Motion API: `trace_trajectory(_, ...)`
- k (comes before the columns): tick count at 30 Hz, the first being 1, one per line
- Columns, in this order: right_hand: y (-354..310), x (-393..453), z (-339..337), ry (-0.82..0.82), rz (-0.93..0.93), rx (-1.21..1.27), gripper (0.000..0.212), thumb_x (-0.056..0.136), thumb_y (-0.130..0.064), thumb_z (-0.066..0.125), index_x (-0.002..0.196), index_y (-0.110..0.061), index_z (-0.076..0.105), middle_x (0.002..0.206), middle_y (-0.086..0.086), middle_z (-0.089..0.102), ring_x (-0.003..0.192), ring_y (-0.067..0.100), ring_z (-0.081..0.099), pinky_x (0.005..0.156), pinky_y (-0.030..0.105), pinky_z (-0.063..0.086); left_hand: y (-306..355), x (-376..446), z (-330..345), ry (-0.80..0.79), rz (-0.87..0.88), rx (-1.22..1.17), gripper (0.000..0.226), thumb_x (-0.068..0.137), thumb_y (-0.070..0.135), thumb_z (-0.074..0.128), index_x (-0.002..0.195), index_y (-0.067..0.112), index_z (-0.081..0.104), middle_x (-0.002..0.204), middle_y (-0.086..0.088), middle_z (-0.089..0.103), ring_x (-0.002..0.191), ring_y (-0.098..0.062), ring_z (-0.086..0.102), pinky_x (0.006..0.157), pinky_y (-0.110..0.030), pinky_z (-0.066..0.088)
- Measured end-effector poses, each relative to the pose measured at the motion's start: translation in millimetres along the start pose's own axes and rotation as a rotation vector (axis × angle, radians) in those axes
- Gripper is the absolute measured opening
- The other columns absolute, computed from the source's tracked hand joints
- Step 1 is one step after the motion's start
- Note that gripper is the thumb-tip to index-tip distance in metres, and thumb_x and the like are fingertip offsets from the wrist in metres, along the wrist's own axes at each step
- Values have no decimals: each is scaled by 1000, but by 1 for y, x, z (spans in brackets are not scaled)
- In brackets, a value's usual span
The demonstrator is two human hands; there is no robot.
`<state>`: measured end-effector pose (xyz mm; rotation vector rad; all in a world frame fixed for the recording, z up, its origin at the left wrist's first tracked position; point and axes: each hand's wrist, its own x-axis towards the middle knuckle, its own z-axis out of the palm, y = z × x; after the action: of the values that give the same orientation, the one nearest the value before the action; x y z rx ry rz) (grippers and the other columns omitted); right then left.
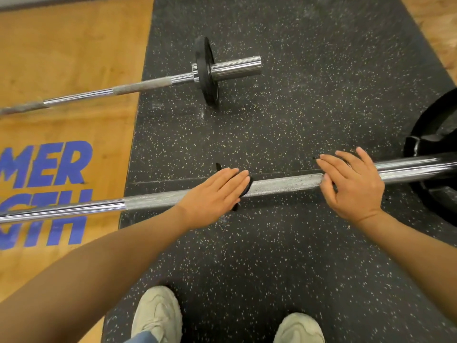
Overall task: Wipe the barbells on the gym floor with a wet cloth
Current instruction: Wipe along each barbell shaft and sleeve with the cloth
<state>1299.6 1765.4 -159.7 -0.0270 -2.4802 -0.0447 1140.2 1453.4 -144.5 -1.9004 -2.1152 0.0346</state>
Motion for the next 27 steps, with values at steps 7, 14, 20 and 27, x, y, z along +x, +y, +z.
trace_trajectory(7,1,1,-2,-34,-11,-3,33,98,-19,47,113,-6,74,114,9,73,105,35,66,110,54,38,41,78,14,100,12,-31,48,105,24,34,142,-6,41,144,-22,48,132,-38,47,114,-46,35)
trace_trajectory(14,3,0,0,6,-34,1,32,99,-19,48,114,-7,74,115,7,73,104,34,67,108,54,41,10,24,2,-2,82,9,54,107,26,34,150,-5,23,152,-22,36,140,-40,34,117,-48,30)
trace_trajectory(20,8,0,-2,-40,-90,0,35,100,-20,47,121,-6,71,119,9,71,106,36,65,107,55,41,63,113,8,-5,-64,-57,54,103,30,23,140,0,49,141,-17,53,127,-32,53,110,-41,40)
trace_trajectory(27,8,-2,0,-19,-109,-6,36,100,-22,46,120,-6,71,120,9,71,104,36,66,108,54,41,19,47,2,-44,82,-27,53,106,30,26,146,-4,30,148,-22,43,136,-39,41,112,-48,38)
